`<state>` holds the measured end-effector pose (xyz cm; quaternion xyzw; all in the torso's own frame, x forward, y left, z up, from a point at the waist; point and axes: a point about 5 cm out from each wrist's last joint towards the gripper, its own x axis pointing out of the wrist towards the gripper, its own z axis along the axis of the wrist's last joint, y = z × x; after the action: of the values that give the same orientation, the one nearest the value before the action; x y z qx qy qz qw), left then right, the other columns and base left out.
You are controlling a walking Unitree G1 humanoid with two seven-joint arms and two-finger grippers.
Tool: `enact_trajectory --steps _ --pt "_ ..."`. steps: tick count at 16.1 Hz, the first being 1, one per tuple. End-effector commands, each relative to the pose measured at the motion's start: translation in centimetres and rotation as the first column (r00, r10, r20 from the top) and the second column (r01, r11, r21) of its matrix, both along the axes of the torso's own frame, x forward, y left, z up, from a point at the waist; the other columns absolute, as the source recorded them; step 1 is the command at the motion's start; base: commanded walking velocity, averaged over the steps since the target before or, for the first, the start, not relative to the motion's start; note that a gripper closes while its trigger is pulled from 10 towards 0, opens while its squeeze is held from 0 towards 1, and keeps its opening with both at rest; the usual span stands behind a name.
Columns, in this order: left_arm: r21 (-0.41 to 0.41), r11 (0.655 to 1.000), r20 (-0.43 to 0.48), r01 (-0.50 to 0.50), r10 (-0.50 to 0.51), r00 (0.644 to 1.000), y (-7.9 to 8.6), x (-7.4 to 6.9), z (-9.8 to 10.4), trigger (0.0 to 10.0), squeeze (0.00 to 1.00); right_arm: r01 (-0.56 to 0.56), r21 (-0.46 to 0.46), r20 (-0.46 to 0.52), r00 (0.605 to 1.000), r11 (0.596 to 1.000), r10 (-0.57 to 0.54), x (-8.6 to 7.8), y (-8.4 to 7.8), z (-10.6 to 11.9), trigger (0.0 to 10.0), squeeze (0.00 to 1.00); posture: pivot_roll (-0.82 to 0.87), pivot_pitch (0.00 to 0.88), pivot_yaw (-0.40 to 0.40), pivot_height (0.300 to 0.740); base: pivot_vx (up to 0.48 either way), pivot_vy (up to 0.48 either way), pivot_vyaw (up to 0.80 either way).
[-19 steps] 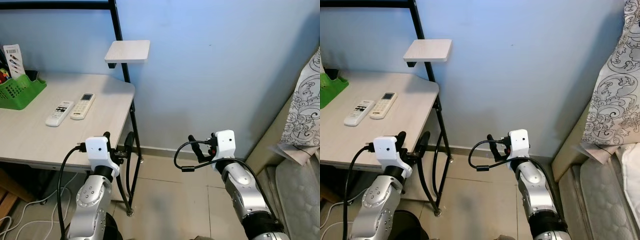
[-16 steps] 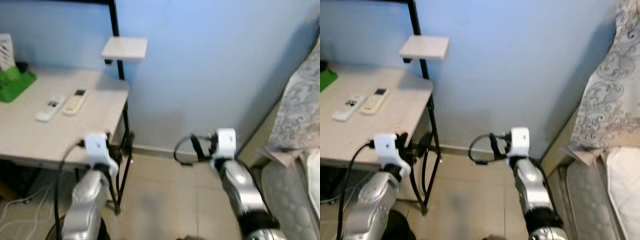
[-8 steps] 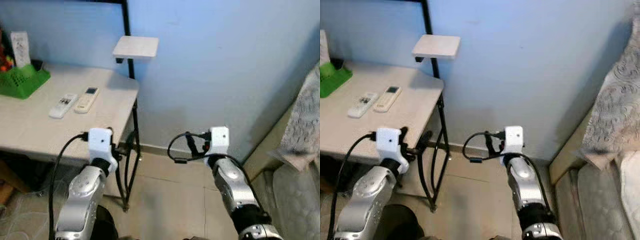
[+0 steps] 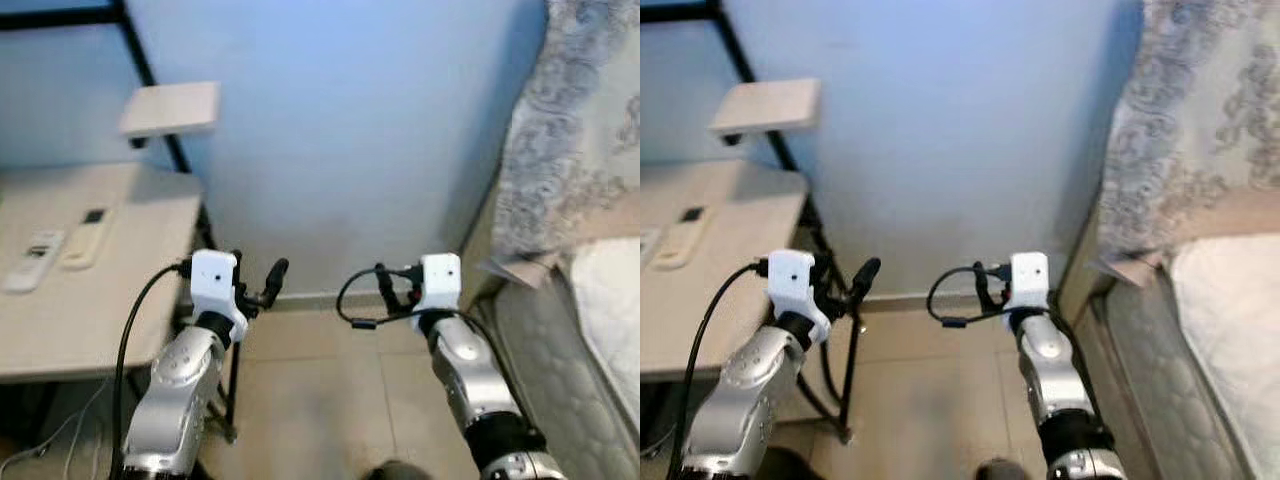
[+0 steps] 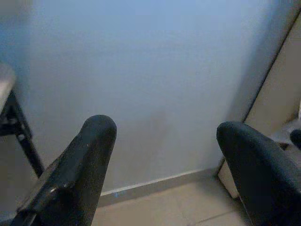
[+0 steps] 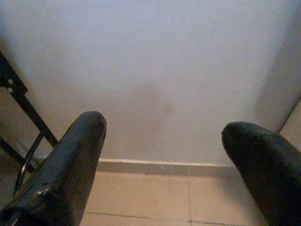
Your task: Clean up the room
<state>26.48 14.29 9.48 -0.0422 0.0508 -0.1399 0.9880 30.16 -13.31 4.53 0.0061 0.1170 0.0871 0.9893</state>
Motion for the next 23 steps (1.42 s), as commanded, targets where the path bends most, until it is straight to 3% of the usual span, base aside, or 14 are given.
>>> enact_trajectory --steps 1,3,5,8,19,22,23 --pt "-0.010 1.000 -0.005 0.003 -0.003 1.000 -0.3 0.1 -0.1 10.0 0.00 0.006 -0.012 0.041 0.999 1.000 -0.006 0.4 -0.2 0.8 10.0 0.00 -0.09 0.000 0.088 0.740 0.000 -0.480 -0.73" --pt "-0.005 1.000 -0.005 0.023 -0.023 1.000 -0.6 0.3 -0.2 10.0 0.00 0.004 -0.013 0.044 0.999 1.000 -0.003 0.6 -0.2 1.0 10.0 0.00 -0.09 0.000 0.088 0.740 0.000 -0.480 -0.73" --pt "0.107 0.994 0.037 0.017 -0.021 0.999 -0.7 0.8 -0.1 10.0 0.00 0.002 -0.020 0.045 0.999 1.000 -0.001 0.7 -0.3 1.0 10.0 0.00 -0.10 0.000 0.091 0.740 0.000 0.000 -0.73" --pt "0.032 0.998 0.002 0.046 -0.047 0.999 -0.6 1.0 -0.2 10.0 0.00 0.007 -0.026 0.055 0.998 1.000 -0.006 0.7 -0.5 1.1 10.0 0.00 -0.11 0.000 0.094 0.740 0.000 0.160 -0.73" --pt "-0.057 0.986 -0.007 0.155 -0.156 0.988 -1.3 1.6 -0.7 10.0 0.00 0.053 -0.033 0.085 0.995 0.998 -0.051 0.6 -1.3 1.5 10.0 0.00 -0.13 0.000 0.098 0.740 0.000 0.480 -0.73" --pt "-0.042 0.993 -0.030 0.107 -0.108 0.994 0.1 0.6 -1.4 10.0 0.00 0.039 -0.082 0.037 0.999 0.996 -0.036 -0.5 -2.0 0.6 10.0 0.00 -0.14 0.000 0.106 0.740 0.000 0.137 -0.74" --pt "-0.003 0.997 -0.070 0.082 -0.082 0.994 1.9 -1.5 -2.7 10.0 0.00 -0.014 -0.134 -0.037 0.999 0.991 0.010 -2.5 -3.1 -0.8 10.0 0.00 -0.15 0.000 0.107 0.740 0.000 0.000 -0.73"
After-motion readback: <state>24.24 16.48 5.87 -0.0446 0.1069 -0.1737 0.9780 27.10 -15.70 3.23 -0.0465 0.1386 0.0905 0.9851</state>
